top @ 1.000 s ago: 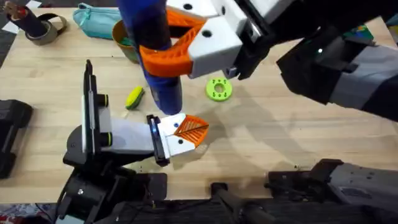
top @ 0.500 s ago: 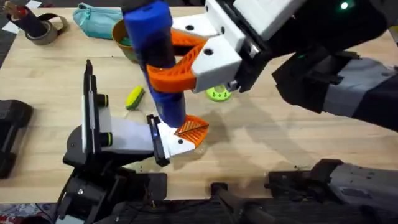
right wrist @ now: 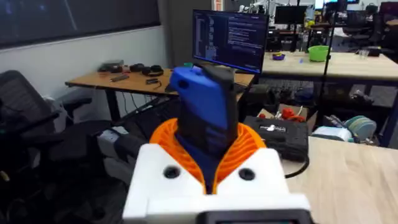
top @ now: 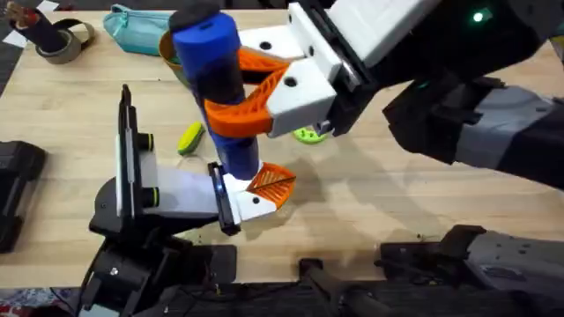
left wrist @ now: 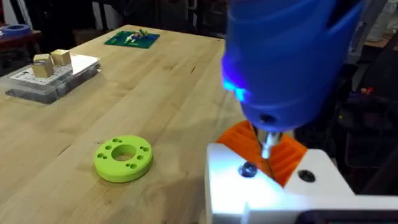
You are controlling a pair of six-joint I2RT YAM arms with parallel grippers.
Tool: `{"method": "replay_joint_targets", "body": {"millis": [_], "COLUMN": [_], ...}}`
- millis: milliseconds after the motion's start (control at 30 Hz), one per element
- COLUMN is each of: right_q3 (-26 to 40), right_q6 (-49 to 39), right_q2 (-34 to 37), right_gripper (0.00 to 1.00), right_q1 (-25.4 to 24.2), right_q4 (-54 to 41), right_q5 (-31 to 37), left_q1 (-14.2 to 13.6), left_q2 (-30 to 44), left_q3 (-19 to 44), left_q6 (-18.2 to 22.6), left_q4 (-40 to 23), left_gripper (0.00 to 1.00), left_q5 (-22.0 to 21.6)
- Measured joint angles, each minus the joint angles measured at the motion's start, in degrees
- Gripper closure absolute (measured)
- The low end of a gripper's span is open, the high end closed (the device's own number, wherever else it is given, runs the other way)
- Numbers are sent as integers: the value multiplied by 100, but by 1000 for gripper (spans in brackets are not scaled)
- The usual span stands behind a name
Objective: Pick up the gripper from the table and insert it into the empty holder that is missing its gripper. Then pick up a screw, insert it into the mounting hole, and use the screwdriver to tighten it. Finally, clean up the table by picking up the vegetable and placing it into the bucket.
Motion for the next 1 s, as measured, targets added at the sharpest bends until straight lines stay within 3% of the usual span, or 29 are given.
{"method": "replay_joint_targets", "body": {"millis": [1000], "right_q3": [-125], "right_q6": [-309], "right_q2": [0], "right_gripper": [964], "right_q1": [0], "right_q4": [-1], "right_q5": [21], "left_q1": [0], "left_q2": [2], "left_q3": [0], "left_q6": [0], "left_q4": [0], "left_gripper": [988], "left_q5": [0]}}
